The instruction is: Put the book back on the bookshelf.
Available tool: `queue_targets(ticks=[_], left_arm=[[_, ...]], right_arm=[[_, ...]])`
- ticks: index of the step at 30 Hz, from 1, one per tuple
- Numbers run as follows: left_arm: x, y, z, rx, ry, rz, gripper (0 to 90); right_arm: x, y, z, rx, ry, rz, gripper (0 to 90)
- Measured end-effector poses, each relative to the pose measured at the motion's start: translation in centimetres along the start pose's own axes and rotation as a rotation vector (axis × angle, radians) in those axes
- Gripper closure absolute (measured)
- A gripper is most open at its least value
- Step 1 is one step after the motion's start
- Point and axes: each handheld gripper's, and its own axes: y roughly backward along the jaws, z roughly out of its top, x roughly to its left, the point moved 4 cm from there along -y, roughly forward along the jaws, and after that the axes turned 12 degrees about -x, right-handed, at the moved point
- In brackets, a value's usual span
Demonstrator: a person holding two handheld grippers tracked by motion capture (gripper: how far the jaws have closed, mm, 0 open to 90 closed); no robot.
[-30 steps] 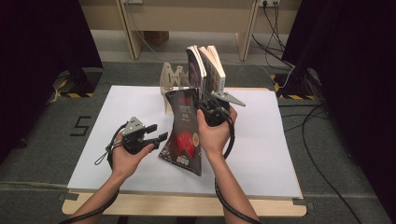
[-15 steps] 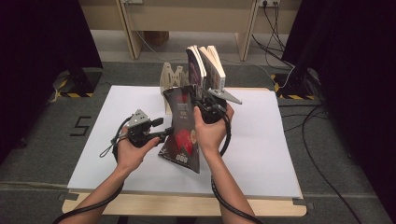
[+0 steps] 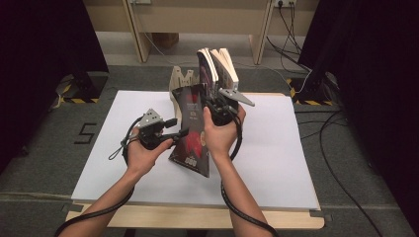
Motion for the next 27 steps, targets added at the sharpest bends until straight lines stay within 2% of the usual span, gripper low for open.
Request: queue_targets(ticks=[4,10,17,27], left_arm=[[-0.3,-0.4,0.5,-0.008,0.003,-0.004,38.2],[-0.9,-1.0,1.2,-0.002,-0.005,-0.02,37.9],[-1.6,-1.7,1.3,0.0,0.033,-0.046,37.4],[-2.7,-2.4,1.6,0.013,0.048,-0.071,36.9]], right_arm=[[0.1,-0.5,-0.1,-0.003,0.006,-0.002,87.3],[0.4,-0.8,-0.7,0.023,0.006,-0.003,87.1],[0.3,-0.9,-1.1,0.043,-0.002,-0.005,87.0],[0.1,-0.8,-1.2,0.07,0.0,-0.006,86.7]])
